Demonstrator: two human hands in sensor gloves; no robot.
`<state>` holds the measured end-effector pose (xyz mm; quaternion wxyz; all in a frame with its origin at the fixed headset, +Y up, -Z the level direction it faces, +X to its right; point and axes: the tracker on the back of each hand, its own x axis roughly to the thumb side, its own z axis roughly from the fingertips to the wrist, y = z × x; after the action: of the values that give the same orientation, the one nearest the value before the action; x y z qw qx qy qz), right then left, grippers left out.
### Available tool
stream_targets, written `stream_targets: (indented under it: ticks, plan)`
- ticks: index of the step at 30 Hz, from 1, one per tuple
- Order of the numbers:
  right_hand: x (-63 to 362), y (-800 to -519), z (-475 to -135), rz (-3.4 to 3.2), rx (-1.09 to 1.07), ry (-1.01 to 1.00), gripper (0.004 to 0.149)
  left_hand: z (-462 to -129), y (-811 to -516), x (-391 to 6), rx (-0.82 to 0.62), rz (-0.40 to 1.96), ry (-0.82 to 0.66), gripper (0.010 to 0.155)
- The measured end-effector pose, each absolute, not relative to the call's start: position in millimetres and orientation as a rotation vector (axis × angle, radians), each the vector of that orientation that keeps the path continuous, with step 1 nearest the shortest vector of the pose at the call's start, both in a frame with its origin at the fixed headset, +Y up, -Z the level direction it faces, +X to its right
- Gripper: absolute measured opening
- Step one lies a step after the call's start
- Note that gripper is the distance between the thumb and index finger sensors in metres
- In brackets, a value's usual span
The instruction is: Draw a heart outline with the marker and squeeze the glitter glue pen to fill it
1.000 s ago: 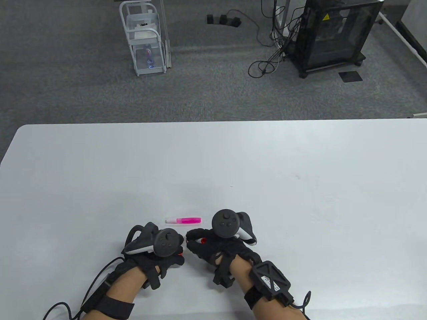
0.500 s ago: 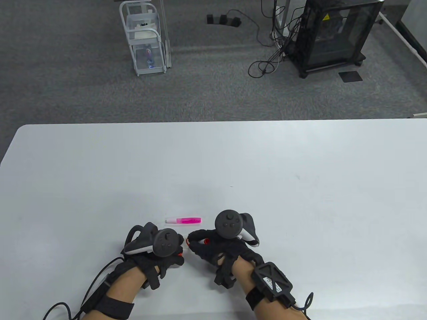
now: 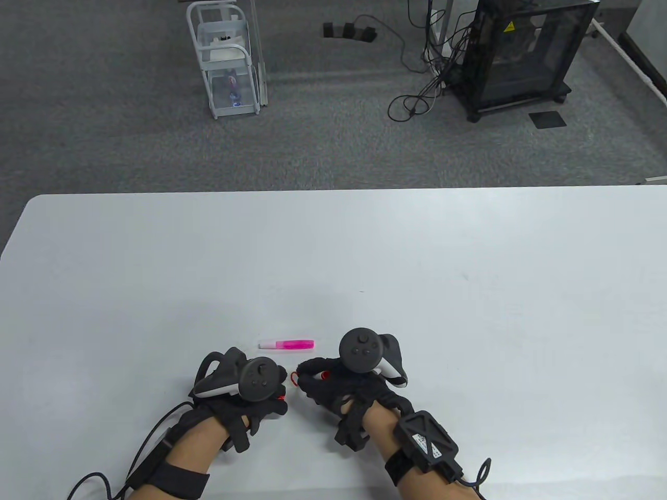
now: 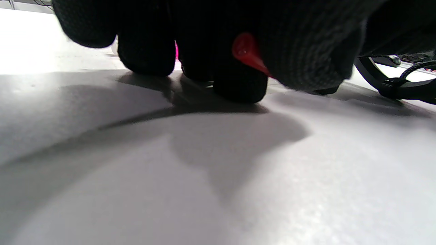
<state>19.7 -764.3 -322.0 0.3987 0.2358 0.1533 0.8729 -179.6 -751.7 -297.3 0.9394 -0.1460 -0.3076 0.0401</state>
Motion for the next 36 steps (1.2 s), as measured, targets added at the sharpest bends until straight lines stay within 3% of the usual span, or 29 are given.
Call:
stream_targets:
  ticks: [36]
  plan:
    - [30,-765,-324,2.199,0.438,0.387,0.056,-298,-752,-181,-0.301,0.084,-0.637,0.047]
